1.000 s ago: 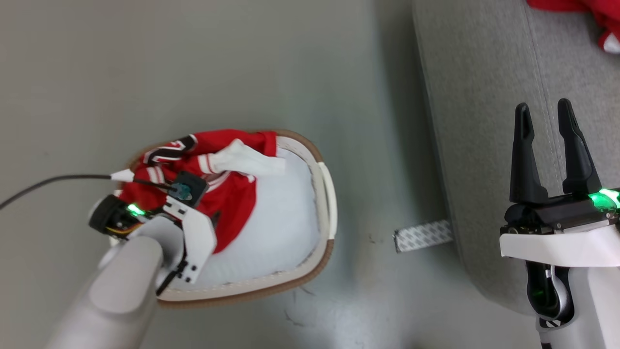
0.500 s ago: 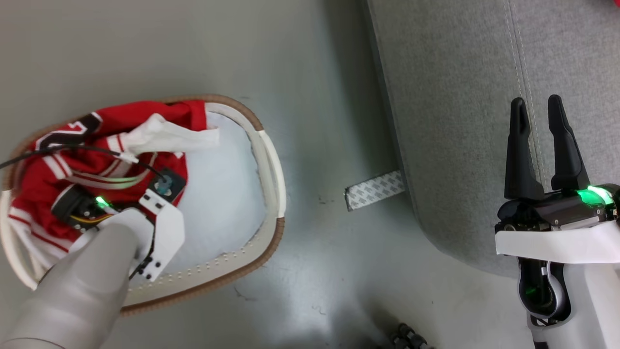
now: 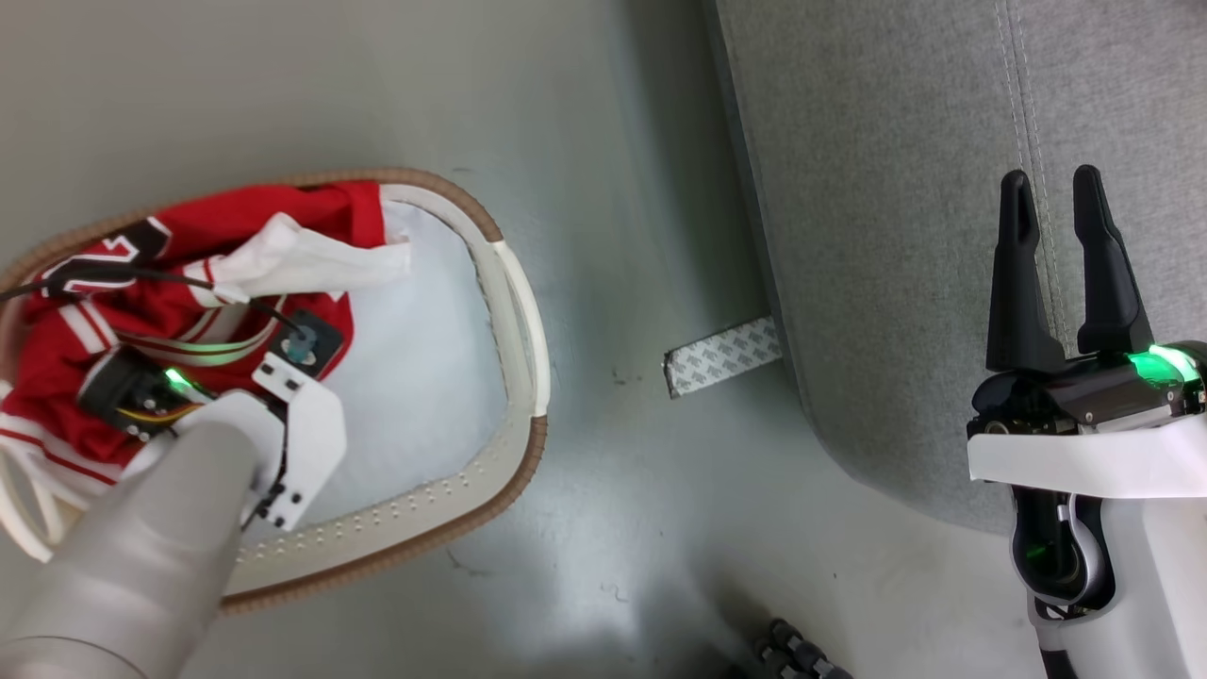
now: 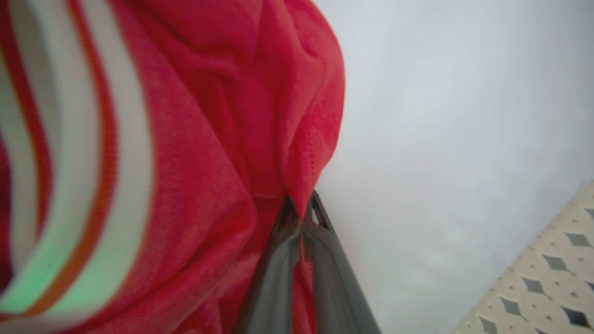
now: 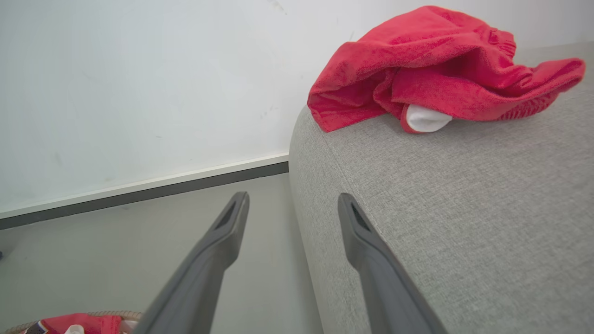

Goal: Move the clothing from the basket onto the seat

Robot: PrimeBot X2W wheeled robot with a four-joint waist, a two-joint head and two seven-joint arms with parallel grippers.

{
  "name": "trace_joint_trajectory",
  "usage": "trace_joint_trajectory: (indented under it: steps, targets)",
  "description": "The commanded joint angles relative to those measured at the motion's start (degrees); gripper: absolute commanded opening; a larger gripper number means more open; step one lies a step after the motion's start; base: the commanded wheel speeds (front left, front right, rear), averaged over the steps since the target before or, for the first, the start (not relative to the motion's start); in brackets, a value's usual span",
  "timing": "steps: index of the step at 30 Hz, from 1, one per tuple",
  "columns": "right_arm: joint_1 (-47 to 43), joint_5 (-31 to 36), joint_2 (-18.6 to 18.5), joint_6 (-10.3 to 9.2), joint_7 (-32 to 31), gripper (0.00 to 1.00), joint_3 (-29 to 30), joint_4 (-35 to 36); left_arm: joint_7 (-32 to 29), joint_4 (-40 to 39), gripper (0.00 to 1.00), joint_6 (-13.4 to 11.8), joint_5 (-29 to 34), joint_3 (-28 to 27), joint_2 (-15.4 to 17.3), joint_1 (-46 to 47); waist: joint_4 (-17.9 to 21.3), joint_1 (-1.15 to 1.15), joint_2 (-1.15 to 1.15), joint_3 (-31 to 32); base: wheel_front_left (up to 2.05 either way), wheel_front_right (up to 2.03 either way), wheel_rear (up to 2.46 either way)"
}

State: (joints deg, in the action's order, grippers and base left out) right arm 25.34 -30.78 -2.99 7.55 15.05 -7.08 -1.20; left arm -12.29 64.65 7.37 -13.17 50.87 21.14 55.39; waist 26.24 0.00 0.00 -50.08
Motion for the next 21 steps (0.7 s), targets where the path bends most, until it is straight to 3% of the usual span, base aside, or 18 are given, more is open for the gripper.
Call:
trace_joint_trajectory:
  steps: [1,5,13,21]
  targets:
    - [0.5,0.4,0.2,-0.13,0.2,1.00,0.2,-0.3,0.5,0.6,0.00,0.1,-1.0,0.4,-0.4,-0.1,-0.5,0.00,0.00,0.9,0.00,0.00,0.00]
    - [0.1,1.6,0.1,-0.13,0.2,1.00,0.8,-0.9,3.6,1.7,0.00,0.1,-2.9,0.2,-2.6,-1.6,-1.9,0.00,0.00,5.4,0.00,0.00,0.00]
    - [-3.2,6.6,0.1,-0.13,0.2,1.00,3.0,-2.5,13.6,2.5,0.00,0.1,-8.4,-1.8,-10.1,-7.2,-7.2,0.00,0.00,21.3,0.00,0.00,0.00]
    - [-8.8,8.2,-0.2,-0.13,0.2,1.00,4.2,-4.3,21.3,-1.9,0.00,0.1,-13.9,-1.0,-15.1,-11.8,-13.6,0.00,0.00,36.4,0.00,0.00,0.00]
